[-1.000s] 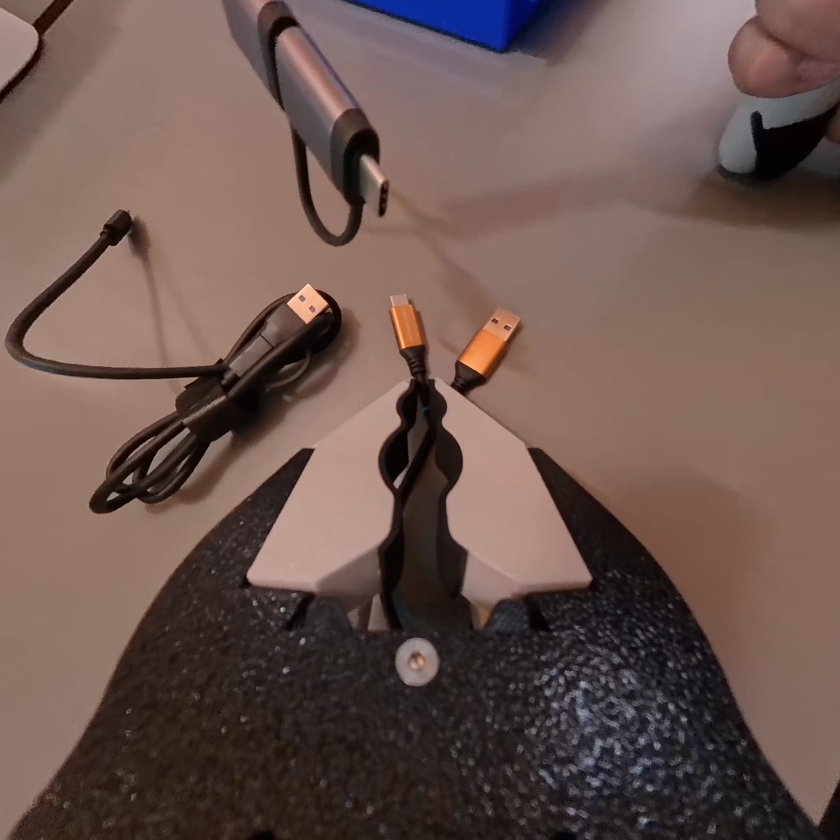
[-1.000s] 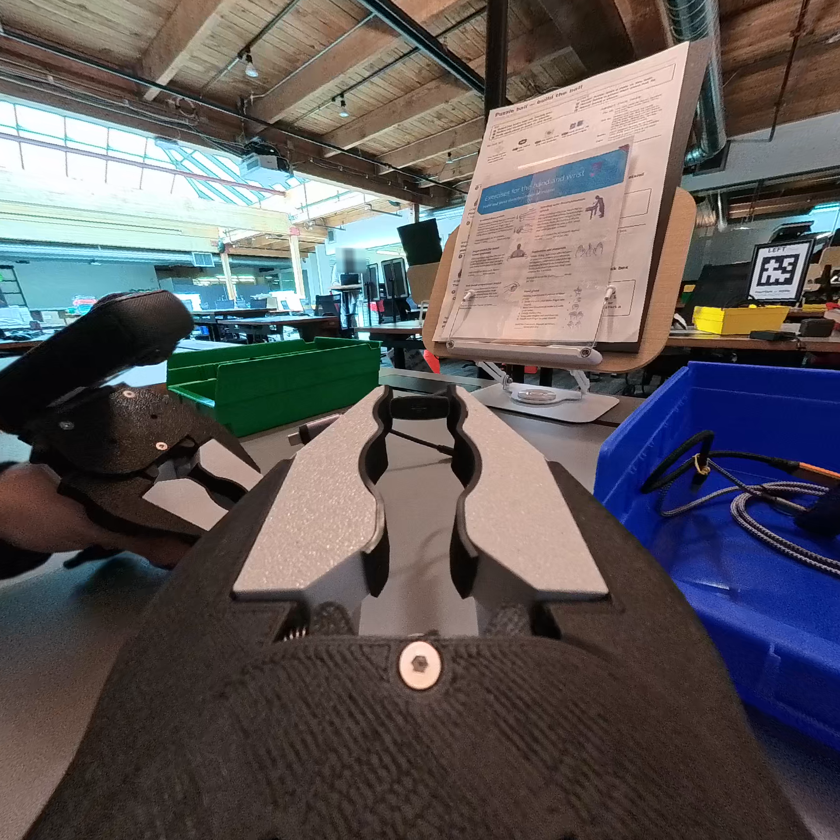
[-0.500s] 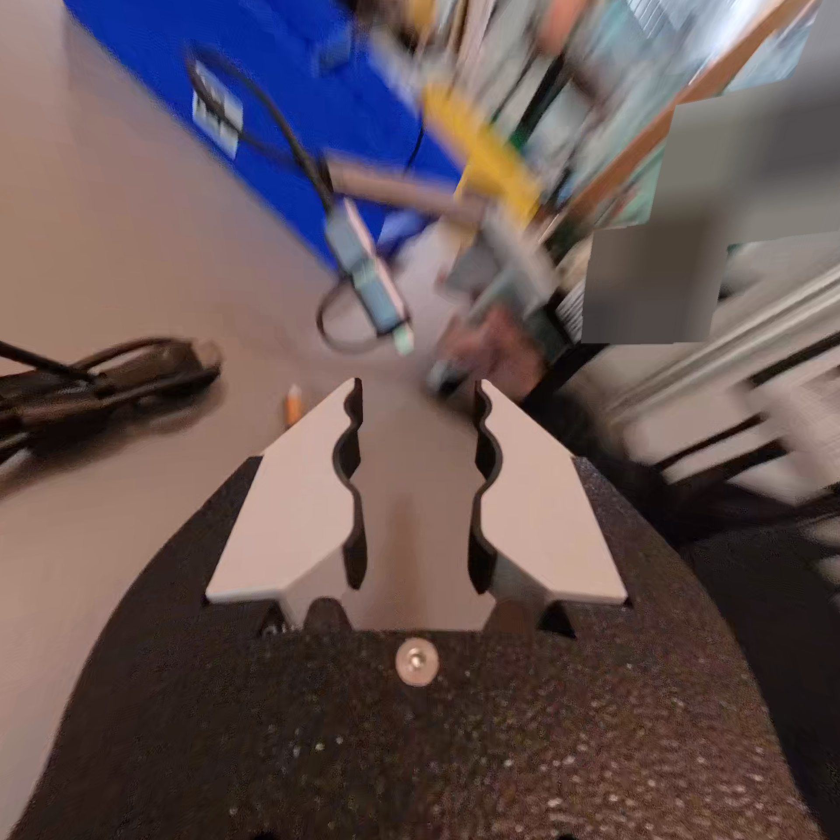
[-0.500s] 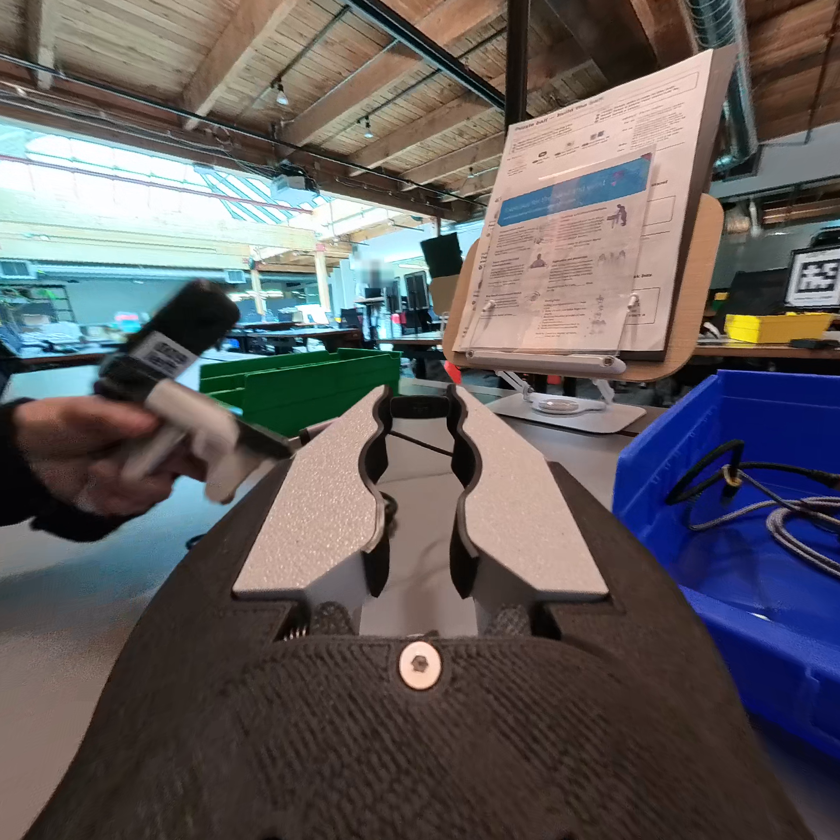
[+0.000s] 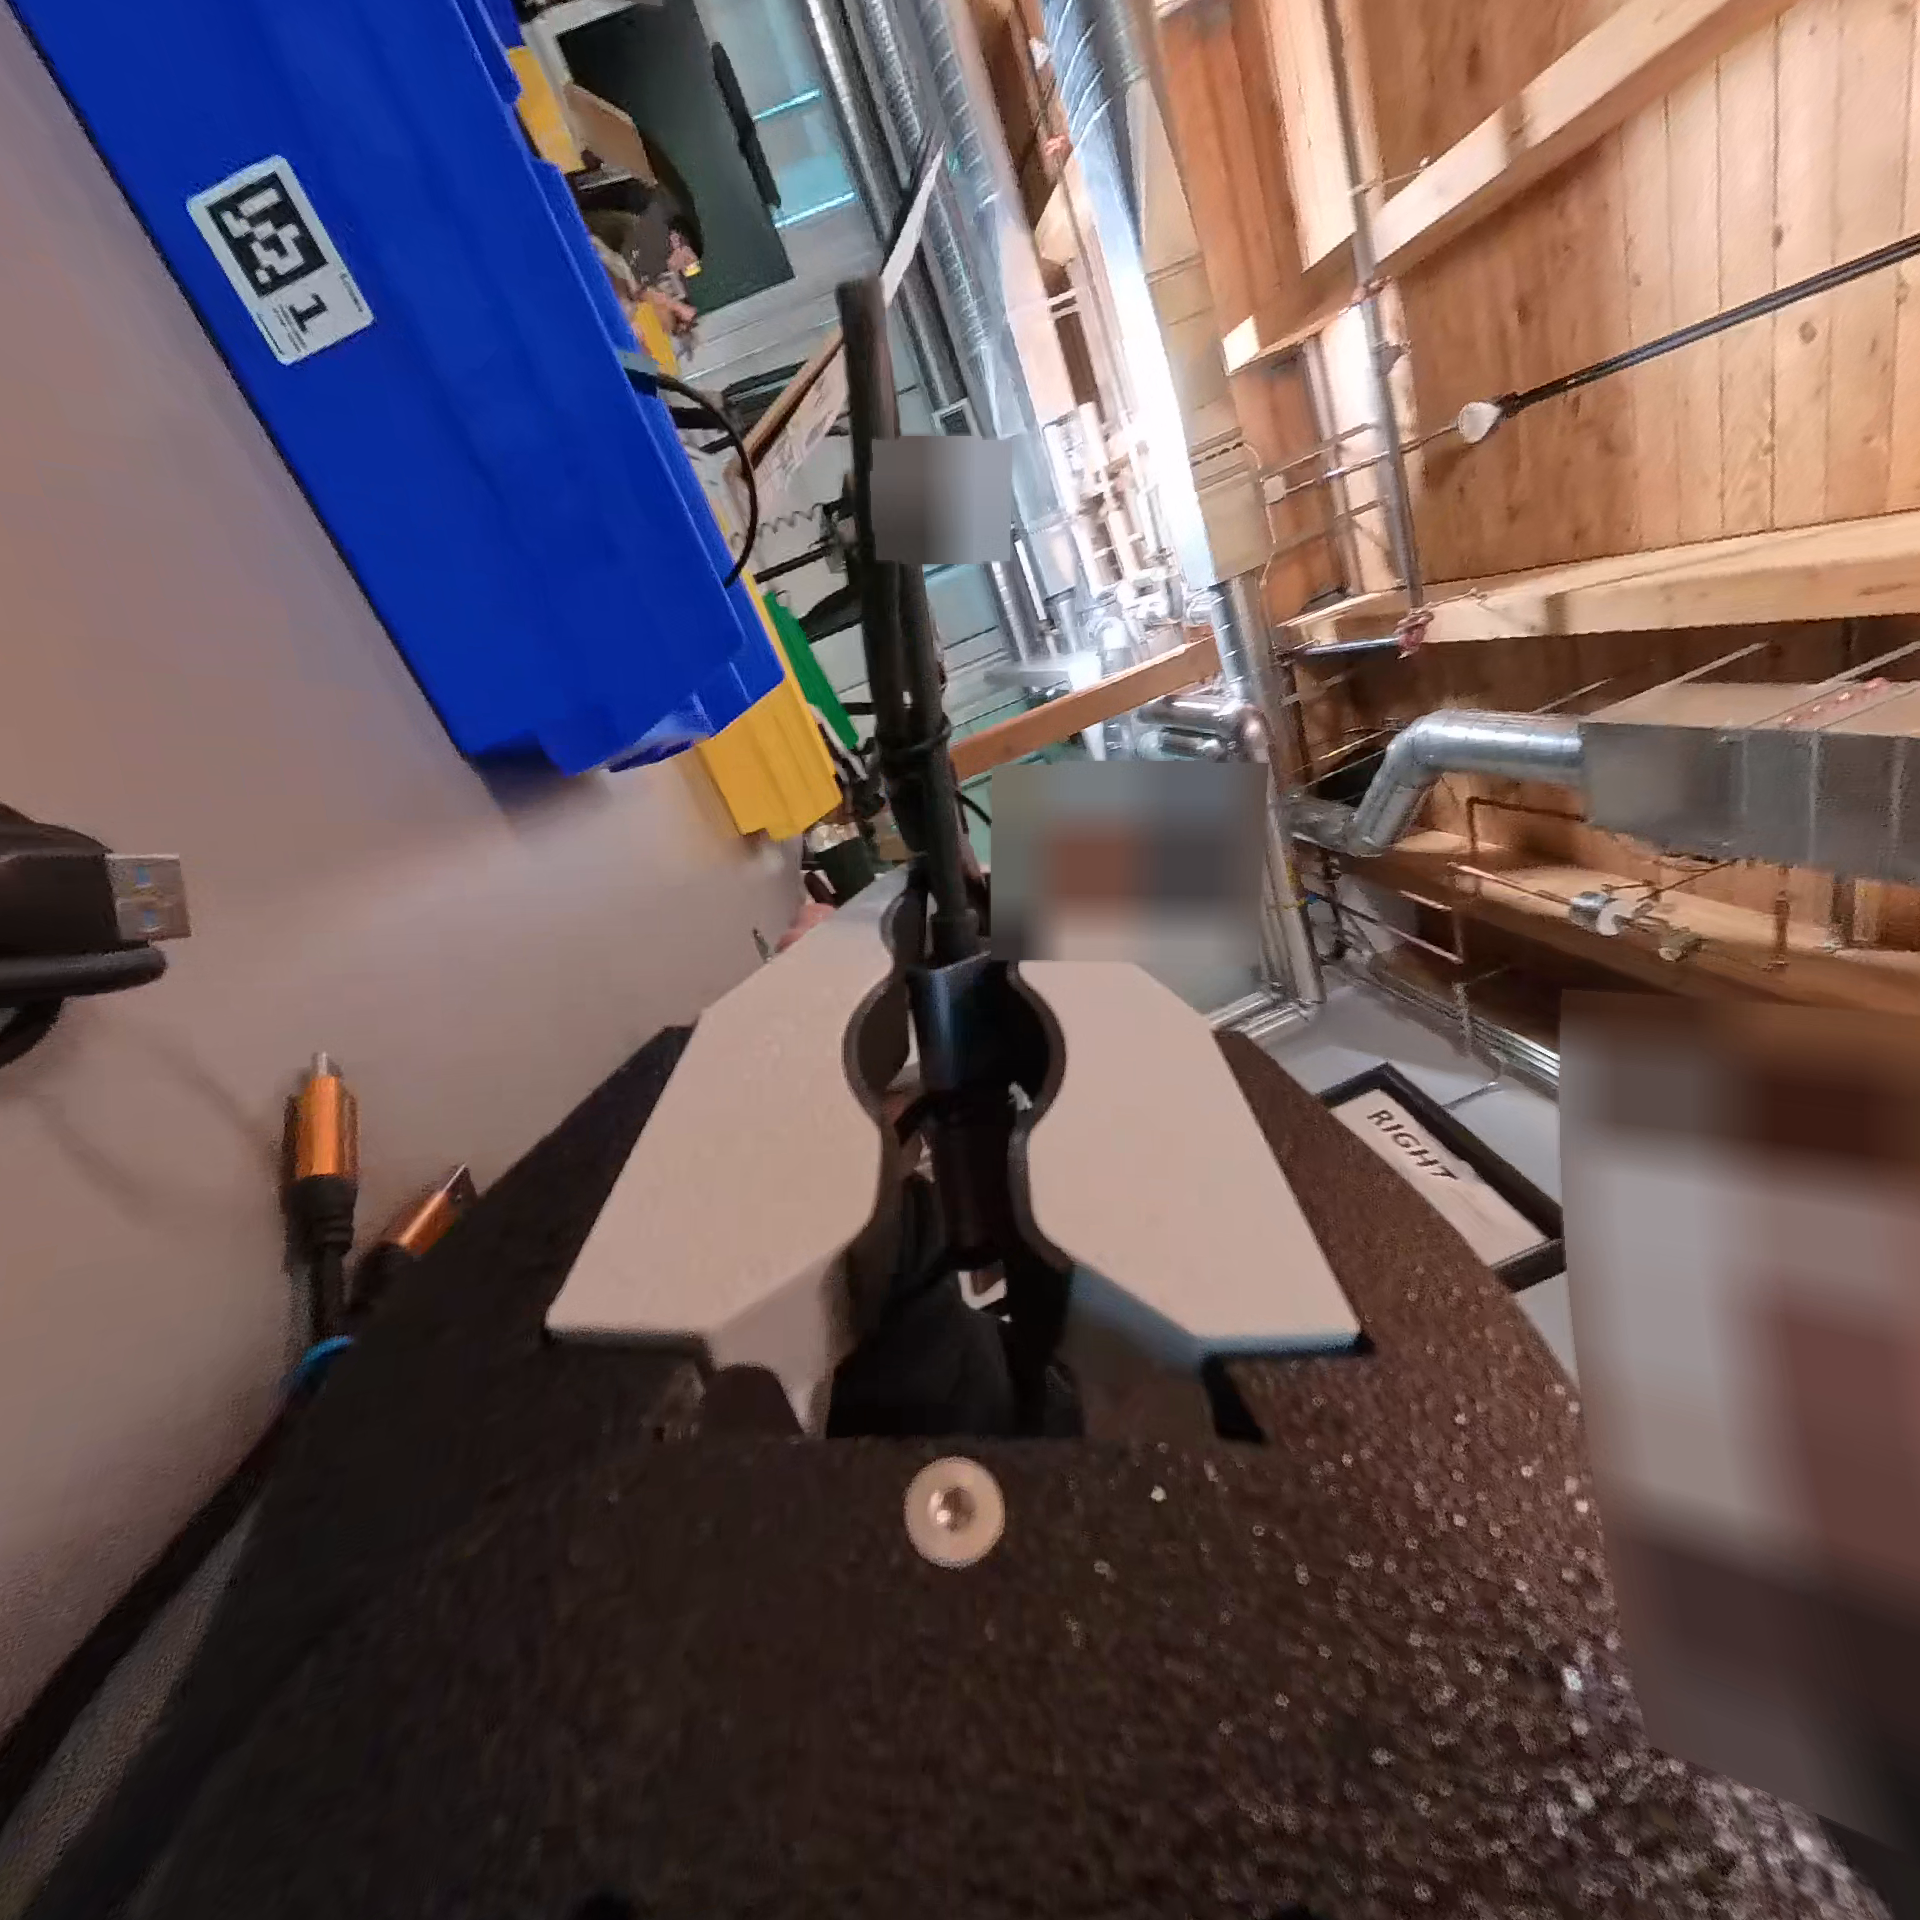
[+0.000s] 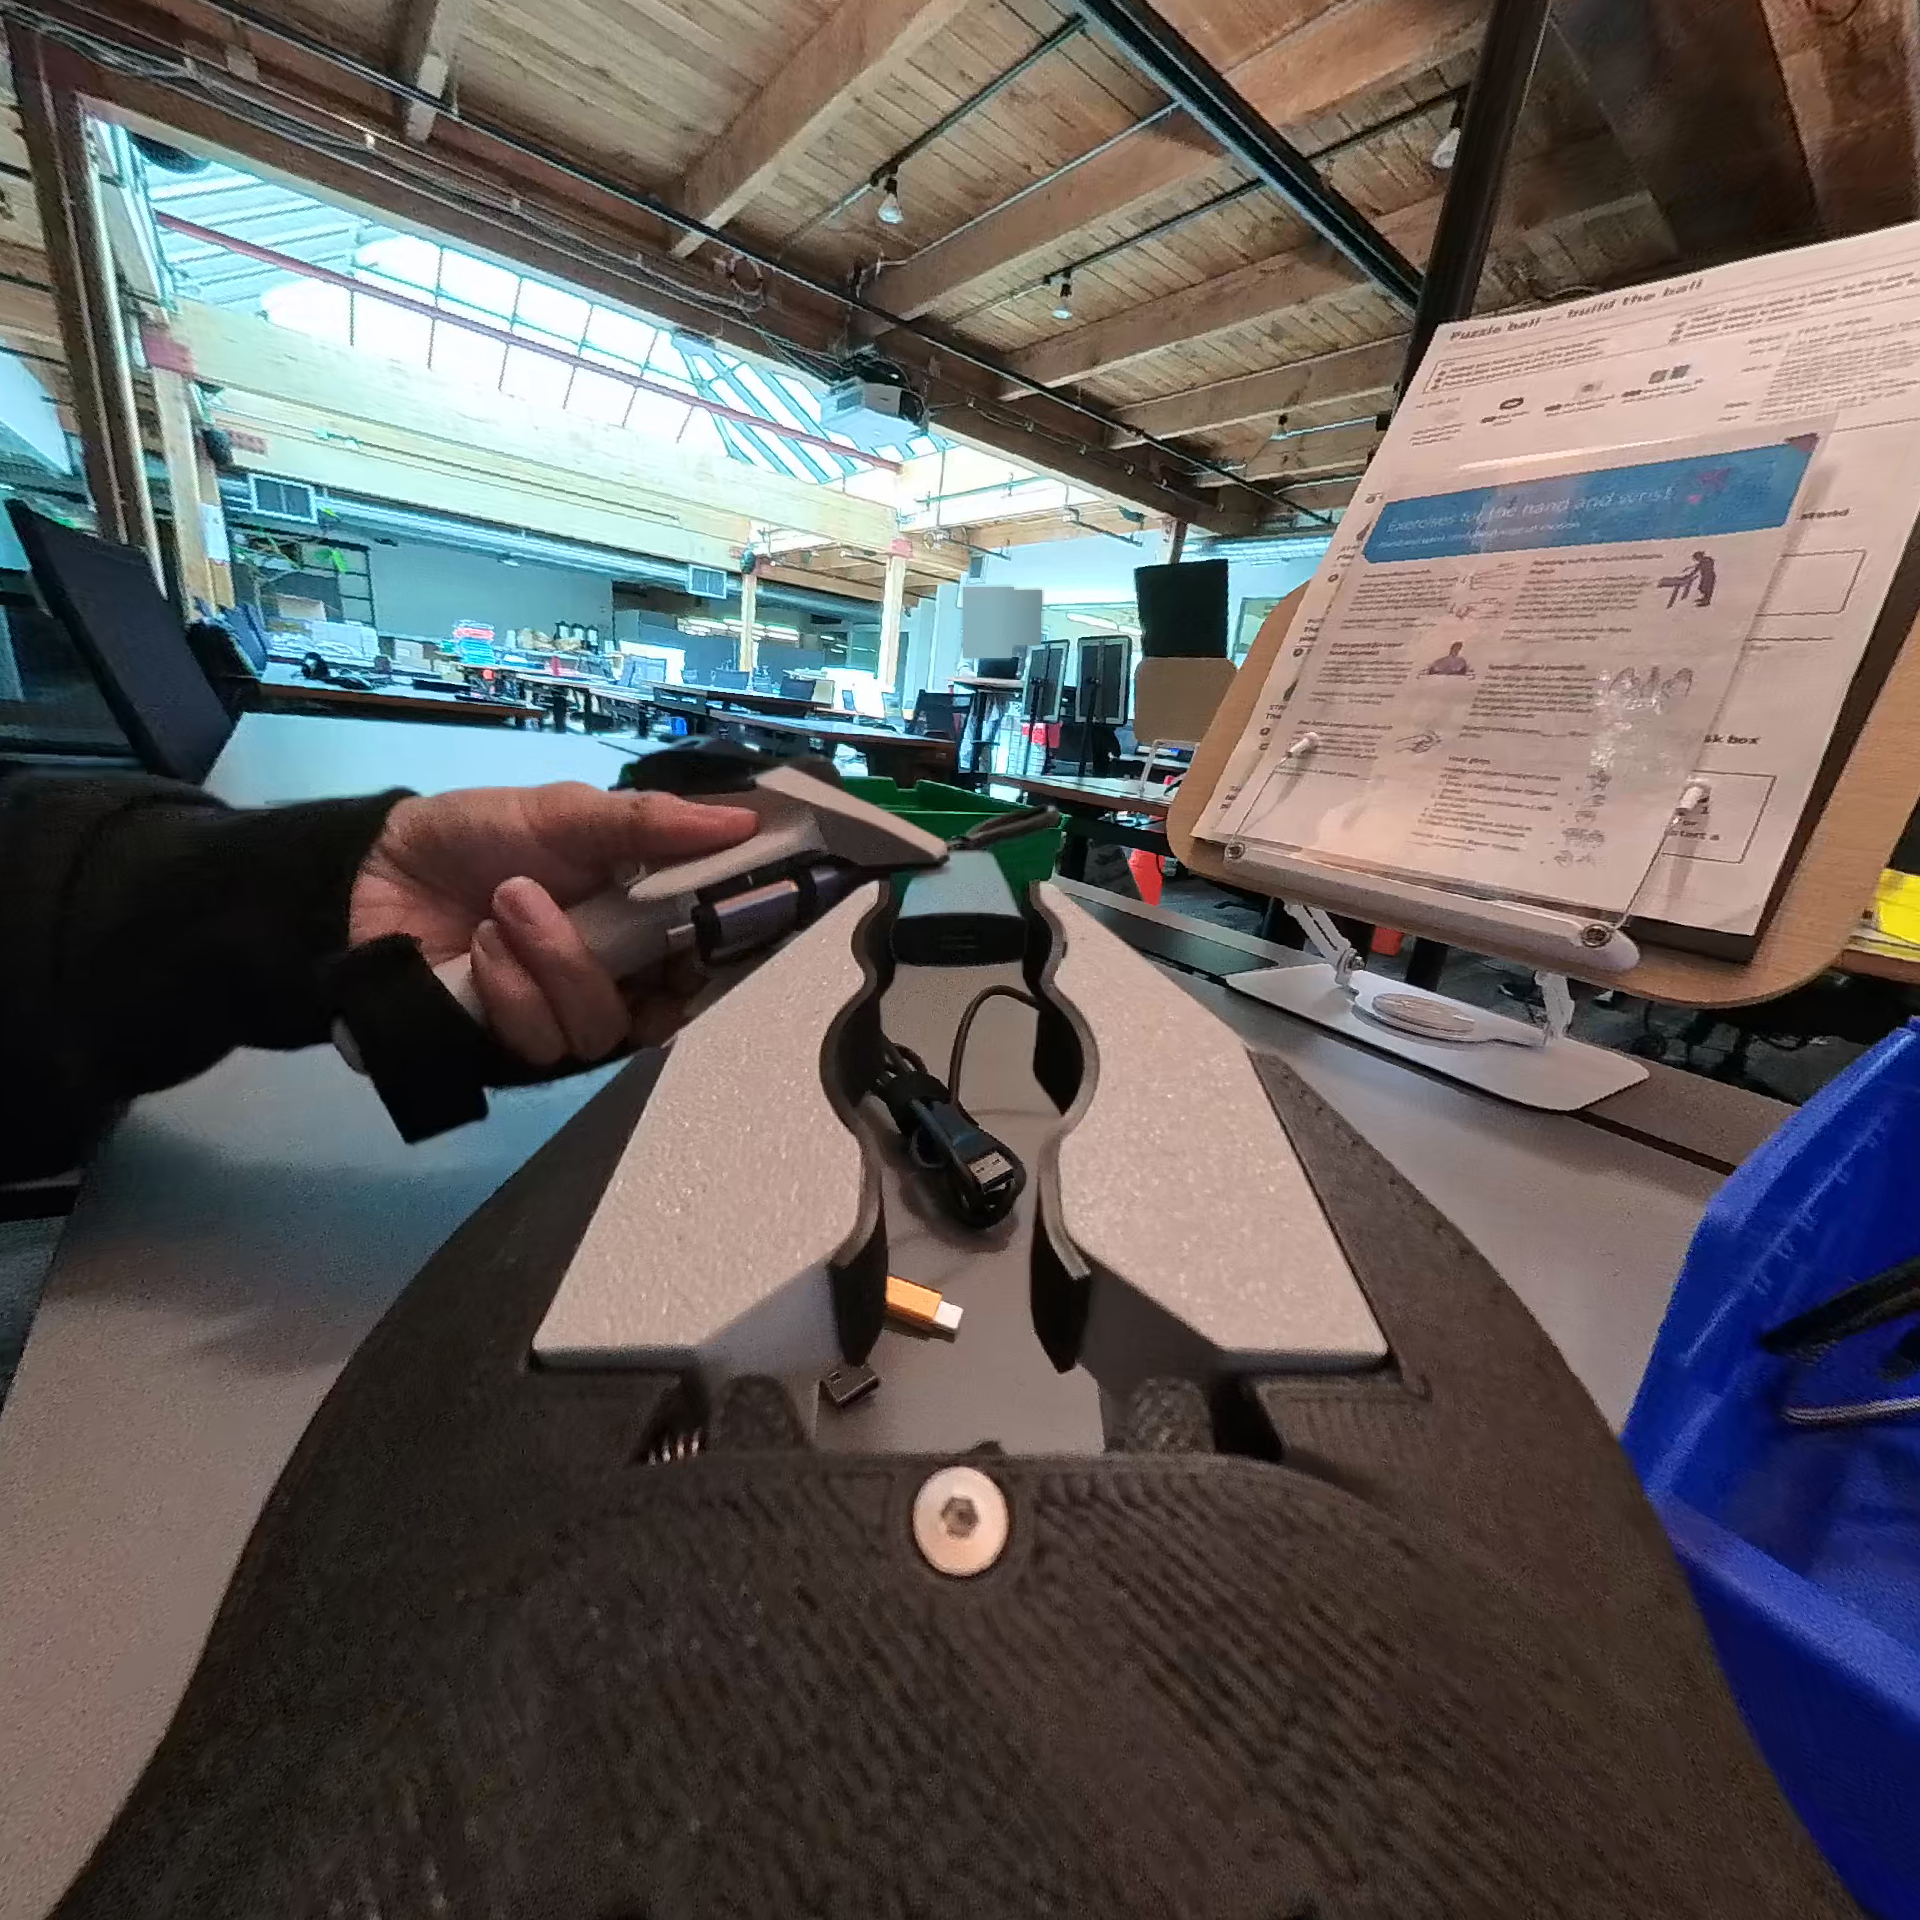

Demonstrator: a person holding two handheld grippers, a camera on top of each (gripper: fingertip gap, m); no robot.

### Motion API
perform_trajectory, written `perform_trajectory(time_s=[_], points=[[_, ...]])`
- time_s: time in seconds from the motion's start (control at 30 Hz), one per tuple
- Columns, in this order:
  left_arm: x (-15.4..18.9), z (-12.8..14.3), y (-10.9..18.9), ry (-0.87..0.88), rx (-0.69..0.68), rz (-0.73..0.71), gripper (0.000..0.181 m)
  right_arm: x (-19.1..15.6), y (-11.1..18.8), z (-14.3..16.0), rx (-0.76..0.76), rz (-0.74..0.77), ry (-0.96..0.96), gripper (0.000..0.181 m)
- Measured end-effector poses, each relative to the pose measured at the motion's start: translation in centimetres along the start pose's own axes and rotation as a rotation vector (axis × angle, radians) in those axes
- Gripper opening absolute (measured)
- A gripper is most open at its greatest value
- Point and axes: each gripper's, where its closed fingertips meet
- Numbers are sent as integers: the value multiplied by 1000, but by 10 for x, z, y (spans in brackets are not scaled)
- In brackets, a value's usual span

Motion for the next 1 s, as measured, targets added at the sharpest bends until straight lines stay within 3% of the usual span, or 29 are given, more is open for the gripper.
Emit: perform_trajectory(time_s=[0.3, 0.87, 1.0], points=[[13, -1, 0, -97, -132, -123, 6, -7, -4, 5, -32, -4, 71, 26], [8, -7, -5, -112, -92, -185, 6, 6, -6, 11, -86, 94, 78, 23], [11, -32, 1, -276, 52, -229, 31, 11, -5, 4, -20, 83, -106, 23]])
Point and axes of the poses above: each gripper's, where its closed fingertips meet, y back along the fingers, z out of its underside, x = y × z across the jaws, and after that the axes turned 10 degrees about -y, right-handed
